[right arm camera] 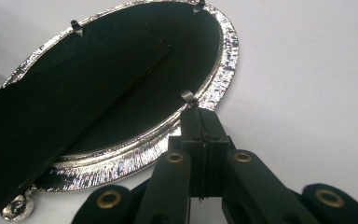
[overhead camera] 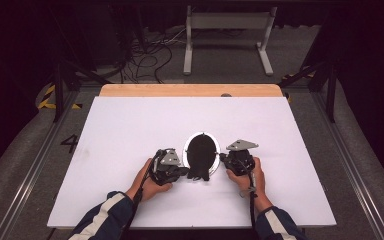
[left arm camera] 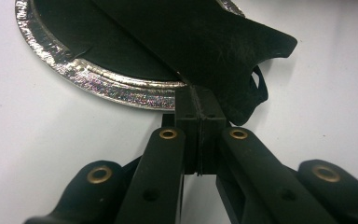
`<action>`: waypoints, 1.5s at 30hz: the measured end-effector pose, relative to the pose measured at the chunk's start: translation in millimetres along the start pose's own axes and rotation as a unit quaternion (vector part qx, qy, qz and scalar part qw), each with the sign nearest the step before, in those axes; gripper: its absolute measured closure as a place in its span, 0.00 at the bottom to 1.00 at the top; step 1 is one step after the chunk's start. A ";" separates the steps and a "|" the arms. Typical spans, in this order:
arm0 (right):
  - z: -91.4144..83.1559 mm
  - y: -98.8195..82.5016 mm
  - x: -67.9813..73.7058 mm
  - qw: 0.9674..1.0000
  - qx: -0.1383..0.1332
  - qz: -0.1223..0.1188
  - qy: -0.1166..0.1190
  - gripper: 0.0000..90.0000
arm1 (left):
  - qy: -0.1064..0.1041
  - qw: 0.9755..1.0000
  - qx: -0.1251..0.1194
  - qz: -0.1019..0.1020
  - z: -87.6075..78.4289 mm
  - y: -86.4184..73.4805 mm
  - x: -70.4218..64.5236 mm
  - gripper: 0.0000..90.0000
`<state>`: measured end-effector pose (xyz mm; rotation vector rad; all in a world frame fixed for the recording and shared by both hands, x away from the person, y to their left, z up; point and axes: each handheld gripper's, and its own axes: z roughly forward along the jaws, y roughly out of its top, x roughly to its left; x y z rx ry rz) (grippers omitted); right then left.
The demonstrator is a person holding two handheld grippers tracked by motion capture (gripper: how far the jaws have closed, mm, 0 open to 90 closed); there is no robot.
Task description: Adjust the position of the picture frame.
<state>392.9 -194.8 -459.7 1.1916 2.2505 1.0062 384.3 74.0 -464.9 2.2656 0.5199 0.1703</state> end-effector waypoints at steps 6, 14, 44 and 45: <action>-0.3 -2.0 1.5 1.000 -0.007 0.000 -0.006 1.00 | 0.004 1.000 -0.002 0.007 0.2 -0.4 -1.1 1.00; -11.7 -6.2 -2.2 1.000 -0.015 -0.010 0.018 1.00 | 0.028 0.999 -0.010 0.033 -13.0 -0.1 -4.1 0.95; -70.9 -33.3 5.4 0.997 -0.030 -0.036 0.068 0.88 | 0.087 0.994 -0.065 0.001 -121.5 -90.9 -5.0 0.59; -70.5 -33.2 6.6 0.997 -0.027 -0.037 0.068 0.86 | 0.093 0.994 -0.061 -0.003 -120.7 -92.5 -5.3 0.59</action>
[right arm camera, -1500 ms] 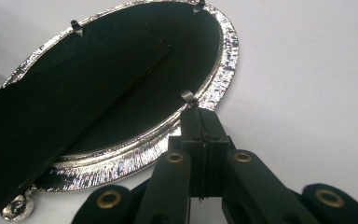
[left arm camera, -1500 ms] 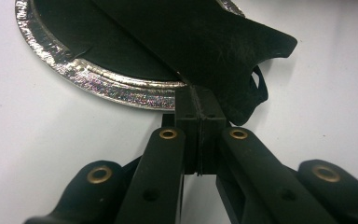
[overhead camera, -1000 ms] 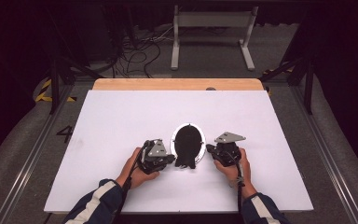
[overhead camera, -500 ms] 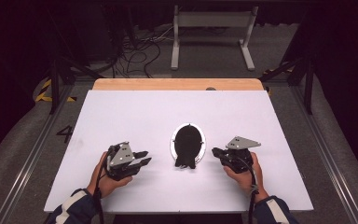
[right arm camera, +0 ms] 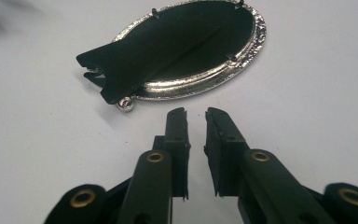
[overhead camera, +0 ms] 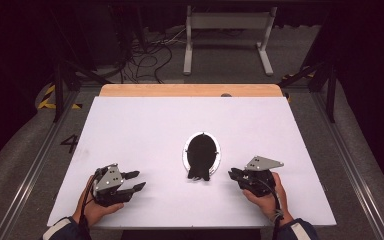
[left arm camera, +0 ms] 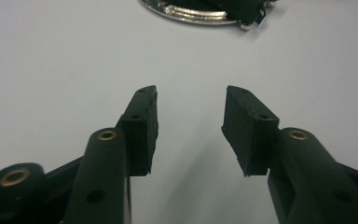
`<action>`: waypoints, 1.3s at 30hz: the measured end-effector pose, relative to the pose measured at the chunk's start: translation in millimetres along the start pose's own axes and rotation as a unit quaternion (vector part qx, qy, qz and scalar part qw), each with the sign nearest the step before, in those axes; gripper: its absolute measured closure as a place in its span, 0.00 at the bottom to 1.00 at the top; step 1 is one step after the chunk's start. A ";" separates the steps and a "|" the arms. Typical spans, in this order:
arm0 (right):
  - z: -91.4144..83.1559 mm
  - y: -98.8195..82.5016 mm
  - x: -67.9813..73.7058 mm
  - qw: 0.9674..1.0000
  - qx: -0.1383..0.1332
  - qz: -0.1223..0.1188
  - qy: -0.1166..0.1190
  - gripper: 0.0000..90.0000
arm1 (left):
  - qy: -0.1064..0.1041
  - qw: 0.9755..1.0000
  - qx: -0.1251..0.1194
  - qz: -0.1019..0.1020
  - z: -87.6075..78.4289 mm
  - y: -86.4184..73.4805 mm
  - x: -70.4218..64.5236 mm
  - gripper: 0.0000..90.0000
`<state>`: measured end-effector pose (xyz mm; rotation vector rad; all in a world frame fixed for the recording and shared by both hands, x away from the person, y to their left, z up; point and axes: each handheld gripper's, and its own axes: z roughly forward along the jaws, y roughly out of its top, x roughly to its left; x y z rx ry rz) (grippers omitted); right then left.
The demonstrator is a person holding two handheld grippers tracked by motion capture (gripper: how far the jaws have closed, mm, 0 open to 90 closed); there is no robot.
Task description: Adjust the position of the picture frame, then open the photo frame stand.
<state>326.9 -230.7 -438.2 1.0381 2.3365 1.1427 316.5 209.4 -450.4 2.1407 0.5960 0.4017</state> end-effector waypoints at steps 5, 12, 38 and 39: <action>4.2 1.3 3.7 1.000 0.018 -0.004 0.009 0.74 | 0.012 1.000 0.017 -0.020 1.5 -3.4 1.9 0.30; 8.2 2.9 4.4 0.999 0.036 -0.009 0.016 0.60 | 0.029 0.998 0.015 -0.054 -2.3 -8.1 9.0 0.16; 34.7 18.7 32.6 0.994 0.084 -0.032 0.054 0.85 | 0.031 0.997 0.043 -0.049 9.7 -8.1 14.5 0.15; 34.1 18.7 33.5 0.994 0.085 -0.032 0.053 0.83 | 0.030 0.997 0.044 -0.047 9.7 -7.9 12.9 0.15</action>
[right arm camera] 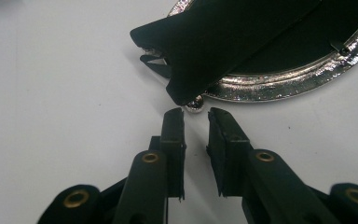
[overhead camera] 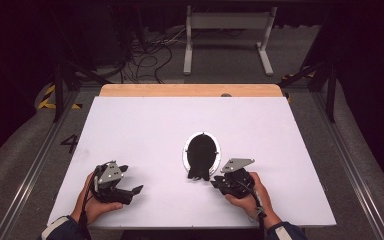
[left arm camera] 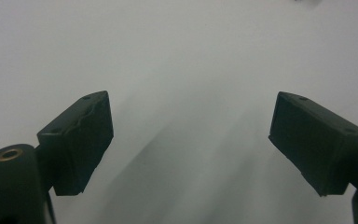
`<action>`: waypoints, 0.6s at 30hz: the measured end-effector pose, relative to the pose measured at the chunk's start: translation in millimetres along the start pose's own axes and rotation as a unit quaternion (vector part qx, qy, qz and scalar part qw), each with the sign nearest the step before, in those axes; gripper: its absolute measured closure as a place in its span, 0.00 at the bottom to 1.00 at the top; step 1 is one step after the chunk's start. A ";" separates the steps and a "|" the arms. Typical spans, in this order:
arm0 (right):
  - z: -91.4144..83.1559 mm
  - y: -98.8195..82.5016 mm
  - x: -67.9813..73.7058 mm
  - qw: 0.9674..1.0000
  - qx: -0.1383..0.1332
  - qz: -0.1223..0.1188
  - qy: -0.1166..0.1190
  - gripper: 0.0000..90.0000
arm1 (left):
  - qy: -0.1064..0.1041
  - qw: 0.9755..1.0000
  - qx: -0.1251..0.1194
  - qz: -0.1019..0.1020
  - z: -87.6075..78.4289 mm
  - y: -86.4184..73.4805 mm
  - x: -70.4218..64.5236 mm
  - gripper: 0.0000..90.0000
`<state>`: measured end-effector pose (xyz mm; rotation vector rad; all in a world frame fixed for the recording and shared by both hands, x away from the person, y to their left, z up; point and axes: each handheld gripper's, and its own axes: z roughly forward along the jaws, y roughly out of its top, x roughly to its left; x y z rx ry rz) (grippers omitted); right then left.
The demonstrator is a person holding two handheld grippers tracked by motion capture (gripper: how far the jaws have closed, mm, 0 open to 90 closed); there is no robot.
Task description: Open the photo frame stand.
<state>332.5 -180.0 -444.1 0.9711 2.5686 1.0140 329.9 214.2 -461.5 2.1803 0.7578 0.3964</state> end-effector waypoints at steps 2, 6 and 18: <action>-0.3 0.2 0.6 1.000 0.000 0.002 0.002 0.82 | -0.001 1.000 0.000 0.003 -0.4 0.1 -0.3 0.17; 2.6 2.6 5.2 1.000 0.004 0.001 -0.005 0.75 | 0.000 1.000 -0.009 0.005 -1.1 1.6 -0.5 0.18; 14.1 6.3 11.2 0.999 0.008 -0.004 -0.032 0.92 | -0.003 1.000 0.003 0.003 1.8 0.4 -1.0 0.18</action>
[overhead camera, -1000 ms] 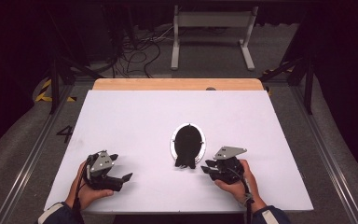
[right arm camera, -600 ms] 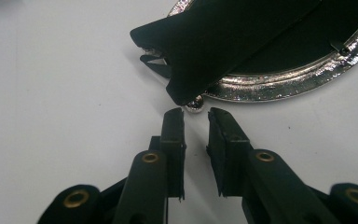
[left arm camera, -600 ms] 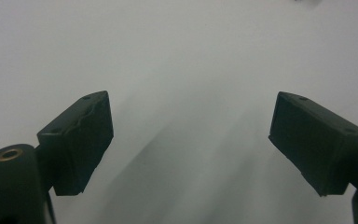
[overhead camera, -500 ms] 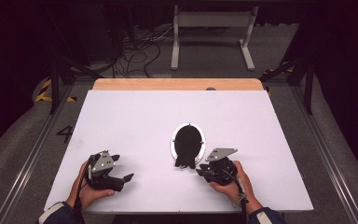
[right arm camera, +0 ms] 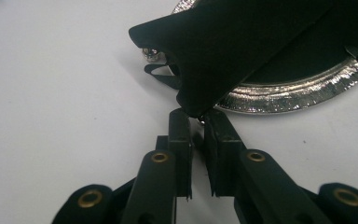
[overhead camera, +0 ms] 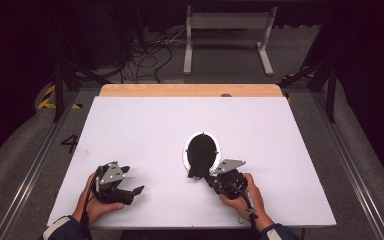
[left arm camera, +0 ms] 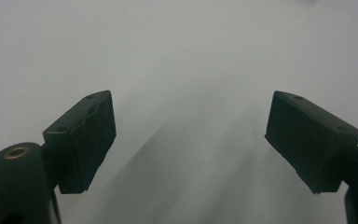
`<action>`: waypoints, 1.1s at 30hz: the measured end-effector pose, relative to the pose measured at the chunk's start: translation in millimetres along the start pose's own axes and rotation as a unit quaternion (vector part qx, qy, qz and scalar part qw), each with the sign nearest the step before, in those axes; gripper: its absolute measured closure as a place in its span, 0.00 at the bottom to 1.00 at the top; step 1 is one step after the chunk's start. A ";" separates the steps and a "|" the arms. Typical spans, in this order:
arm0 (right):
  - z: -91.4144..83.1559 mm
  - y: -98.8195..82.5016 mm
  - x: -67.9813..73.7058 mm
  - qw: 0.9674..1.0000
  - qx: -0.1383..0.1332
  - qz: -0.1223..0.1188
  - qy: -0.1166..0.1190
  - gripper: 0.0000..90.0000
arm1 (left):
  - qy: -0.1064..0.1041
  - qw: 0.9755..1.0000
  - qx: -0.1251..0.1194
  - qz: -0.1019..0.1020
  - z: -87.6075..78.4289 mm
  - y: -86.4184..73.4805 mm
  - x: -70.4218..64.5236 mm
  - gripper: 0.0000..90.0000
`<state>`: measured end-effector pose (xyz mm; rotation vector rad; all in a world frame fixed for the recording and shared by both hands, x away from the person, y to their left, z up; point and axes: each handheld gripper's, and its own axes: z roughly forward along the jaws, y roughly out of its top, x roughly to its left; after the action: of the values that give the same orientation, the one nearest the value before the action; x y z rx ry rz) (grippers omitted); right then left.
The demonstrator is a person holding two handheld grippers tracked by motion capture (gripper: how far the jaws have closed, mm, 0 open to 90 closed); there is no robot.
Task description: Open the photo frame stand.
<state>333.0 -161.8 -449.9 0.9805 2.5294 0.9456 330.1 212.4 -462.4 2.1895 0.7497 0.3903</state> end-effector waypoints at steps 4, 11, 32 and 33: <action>-0.4 -1.0 -1.9 1.000 -0.003 0.007 0.005 0.91 | 0.000 1.000 -0.001 -0.001 -0.6 -0.2 -0.2 0.18; -6.2 -6.6 -11.6 0.999 -0.018 0.040 0.008 0.97 | -0.003 1.000 0.002 0.003 -1.0 0.0 -1.4 0.18; -2.3 -4.9 -6.3 1.000 -0.011 0.021 -0.004 0.85 | -0.015 1.000 0.008 0.008 1.2 0.4 -4.5 0.18; -1.7 -4.7 -5.9 1.000 -0.013 0.021 -0.003 0.85 | -0.018 1.000 0.005 0.007 1.2 0.5 -4.1 0.18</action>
<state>334.3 -169.3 -451.6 1.0308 2.4941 0.9841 327.7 208.8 -462.9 2.2070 0.7189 0.3525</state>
